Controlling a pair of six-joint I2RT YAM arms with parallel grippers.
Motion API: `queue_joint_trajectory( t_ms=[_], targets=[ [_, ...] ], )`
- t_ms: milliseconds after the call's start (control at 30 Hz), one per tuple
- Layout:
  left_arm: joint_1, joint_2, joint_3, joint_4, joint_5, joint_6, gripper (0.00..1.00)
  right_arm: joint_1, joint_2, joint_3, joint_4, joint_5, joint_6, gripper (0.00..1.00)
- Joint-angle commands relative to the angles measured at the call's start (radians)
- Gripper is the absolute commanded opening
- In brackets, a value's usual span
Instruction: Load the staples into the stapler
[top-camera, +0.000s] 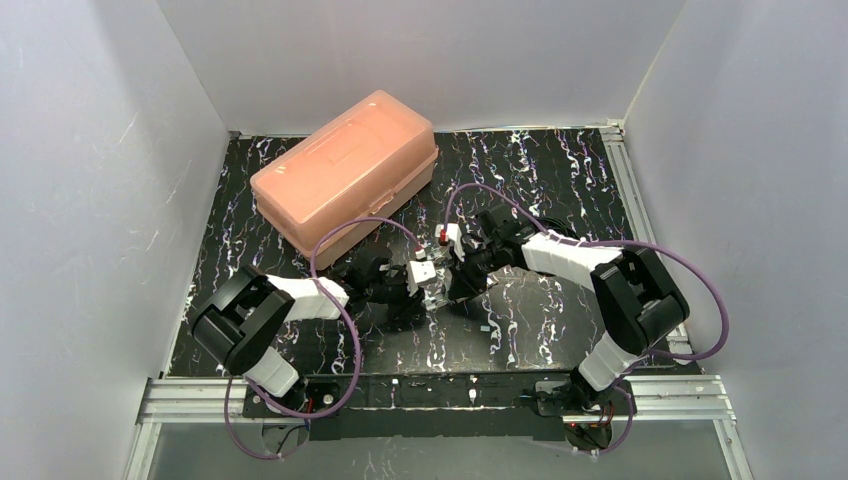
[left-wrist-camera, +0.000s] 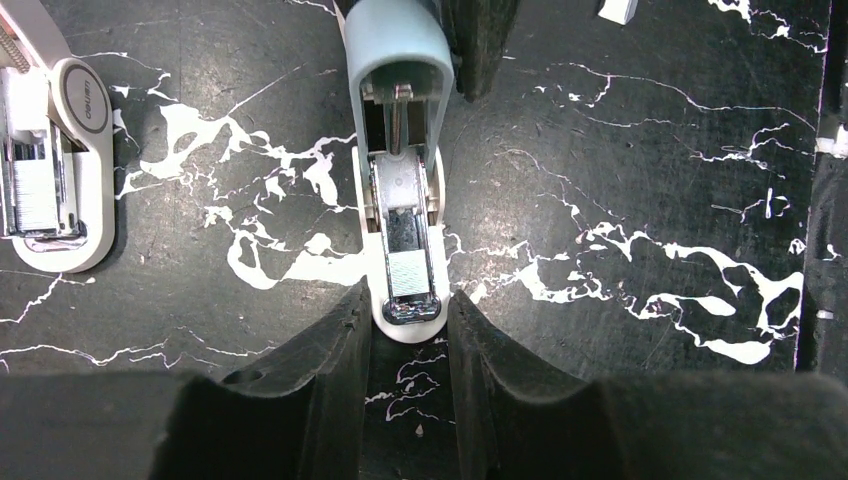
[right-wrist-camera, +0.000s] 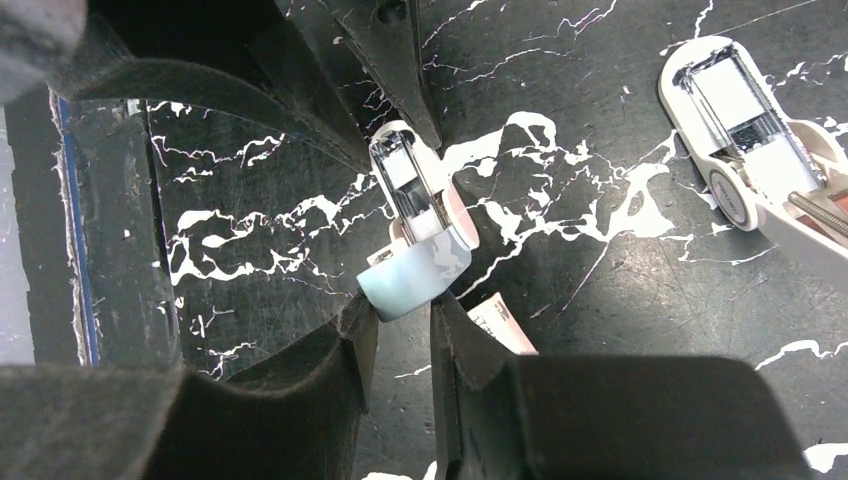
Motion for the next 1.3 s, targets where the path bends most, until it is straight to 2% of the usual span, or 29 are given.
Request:
queue_joint_trajectory(
  t_ms=[0,400,500,667,800,1000,1267],
  targets=[
    [0.002,0.023,-0.010,0.024,-0.003,0.029,0.10,0.018,0.001,0.034,0.045,-0.019,0.022,0.32],
    [0.005,0.028,-0.012,0.056,-0.006,0.060,0.08,0.039,0.031,0.029,0.075,-0.028,0.034,0.30],
    [0.008,0.029,-0.014,0.056,0.004,0.067,0.10,0.039,0.027,0.029,0.074,-0.019,0.028,0.32],
    [0.030,0.013,-0.034,0.081,0.045,0.057,0.24,0.036,-0.002,0.016,0.080,0.023,-0.009,0.55],
    [0.061,-0.011,-0.046,0.100,0.090,0.027,0.36,0.037,0.006,0.014,0.079,0.024,-0.044,0.66],
    [0.107,-0.050,-0.063,0.101,0.188,0.009,0.57,0.038,0.042,0.039,0.069,0.038,-0.087,0.71],
    [0.170,-0.065,-0.066,0.100,0.312,-0.059,0.62,0.064,0.109,0.100,0.038,0.075,-0.165,0.73]
  ],
)
